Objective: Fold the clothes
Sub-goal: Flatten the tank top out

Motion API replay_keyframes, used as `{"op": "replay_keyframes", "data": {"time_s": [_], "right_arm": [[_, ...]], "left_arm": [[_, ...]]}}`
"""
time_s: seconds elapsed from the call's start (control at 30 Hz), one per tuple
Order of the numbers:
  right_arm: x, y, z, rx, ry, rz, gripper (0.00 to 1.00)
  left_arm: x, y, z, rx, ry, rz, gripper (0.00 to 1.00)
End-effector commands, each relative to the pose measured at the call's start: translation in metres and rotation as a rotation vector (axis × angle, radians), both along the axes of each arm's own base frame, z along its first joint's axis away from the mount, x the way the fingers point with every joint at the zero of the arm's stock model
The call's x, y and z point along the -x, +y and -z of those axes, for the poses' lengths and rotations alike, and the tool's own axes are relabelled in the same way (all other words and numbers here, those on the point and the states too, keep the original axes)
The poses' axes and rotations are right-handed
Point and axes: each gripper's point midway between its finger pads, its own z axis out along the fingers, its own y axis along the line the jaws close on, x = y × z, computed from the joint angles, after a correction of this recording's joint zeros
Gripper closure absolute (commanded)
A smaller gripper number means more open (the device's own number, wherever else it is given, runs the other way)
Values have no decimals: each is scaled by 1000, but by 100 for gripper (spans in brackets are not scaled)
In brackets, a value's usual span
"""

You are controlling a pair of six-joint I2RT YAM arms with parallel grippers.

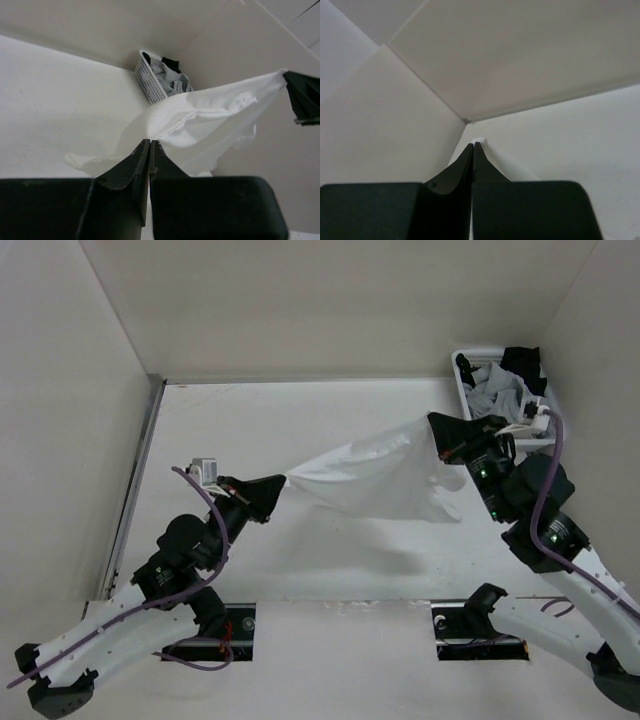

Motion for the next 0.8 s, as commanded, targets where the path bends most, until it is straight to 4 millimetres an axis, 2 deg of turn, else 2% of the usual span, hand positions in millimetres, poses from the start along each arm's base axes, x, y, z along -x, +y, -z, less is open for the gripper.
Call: {"op": "replay_keyframes", "data": {"time_s": [0.0,0.1,0.23,0.33,0.37,0.43,0.47,0.53,0.6,0.63,0.67,0.7,0.77], "right_arm": [[-35,-3,49,226,136,83,99],[-90,4,73,254,200,76,99],[-188,20,120,275,330,38,97],[-265,45,157,314,437,3,96],[-285,52,167,326,460,3,94],[-312,64,168,317,449,8,80],[-316,66,164,308,433,9,73],[-307,75,153,299,394,-8,62],[-276,80,152,306,363,-34,57],[-260,79,160,313,369,-45,57],[-239,77,171,319,382,-57,57],[-217,74,188,324,407,-65,61],[-176,72,225,334,472,-86,80]], "left_arm": [[1,1,0,-24,-10,-47,100],[4,-8,20,-37,24,-44,100],[-6,-9,58,-82,110,-118,100],[-21,-7,88,-134,189,-192,100],[-29,-4,99,-147,218,-225,100],[-44,5,121,-167,280,-293,100],[-51,11,131,-171,310,-330,100],[-63,24,152,-171,370,-384,100],[-70,36,171,-158,430,-413,100],[-72,40,180,-154,455,-419,100],[-73,44,187,-156,473,-424,100],[-73,48,195,-154,496,-427,100],[-72,55,211,-149,537,-439,100]]}}
